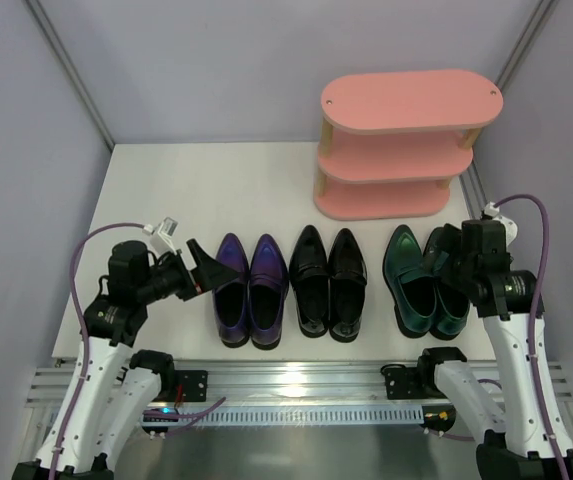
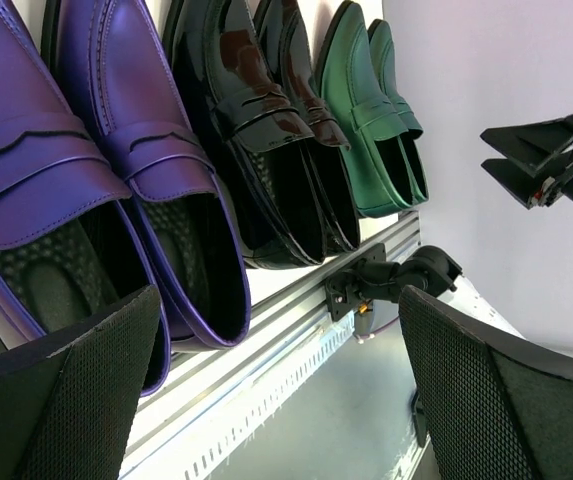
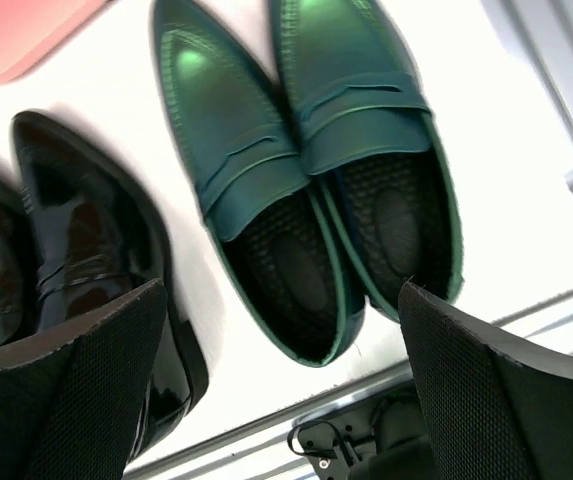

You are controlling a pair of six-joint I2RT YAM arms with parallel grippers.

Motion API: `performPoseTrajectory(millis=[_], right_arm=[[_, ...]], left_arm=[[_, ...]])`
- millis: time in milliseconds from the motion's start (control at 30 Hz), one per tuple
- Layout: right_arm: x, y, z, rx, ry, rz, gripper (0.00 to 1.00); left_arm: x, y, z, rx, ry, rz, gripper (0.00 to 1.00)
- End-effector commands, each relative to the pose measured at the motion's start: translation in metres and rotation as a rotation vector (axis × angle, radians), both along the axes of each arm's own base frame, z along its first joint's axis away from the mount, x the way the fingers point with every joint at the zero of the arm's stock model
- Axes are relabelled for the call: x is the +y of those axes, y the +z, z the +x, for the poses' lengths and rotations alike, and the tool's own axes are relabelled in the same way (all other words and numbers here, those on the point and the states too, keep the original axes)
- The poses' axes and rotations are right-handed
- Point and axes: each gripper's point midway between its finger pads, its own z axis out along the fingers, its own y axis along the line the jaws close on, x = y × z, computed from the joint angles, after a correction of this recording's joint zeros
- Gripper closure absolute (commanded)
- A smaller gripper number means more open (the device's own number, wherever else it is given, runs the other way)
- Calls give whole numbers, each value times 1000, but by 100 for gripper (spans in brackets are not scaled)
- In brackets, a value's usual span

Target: Place and organize the shoes onto the shoe shelf

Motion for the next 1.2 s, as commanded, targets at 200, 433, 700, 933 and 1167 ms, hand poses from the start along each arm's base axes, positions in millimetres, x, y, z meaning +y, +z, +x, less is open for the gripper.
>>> performPoseTrajectory(millis=[200, 433, 700, 933, 1167], right_arm=[[-69, 12, -25, 148, -457, -232, 3], [-96, -22, -13, 239, -537, -103, 3], [-53, -52, 24, 198, -241, 107, 3], [-24, -40, 25, 42, -74, 167, 3], [-20, -65, 23, 172, -70, 217, 10]], left_arm=[[-5, -8, -3, 17, -45, -11, 0], [-8, -4, -3, 11, -52, -42, 1], [-12, -7, 0, 19, -58, -78, 0], [-13, -11, 0, 21, -56, -93, 0], [-13, -13, -4, 28, -61, -98, 0]])
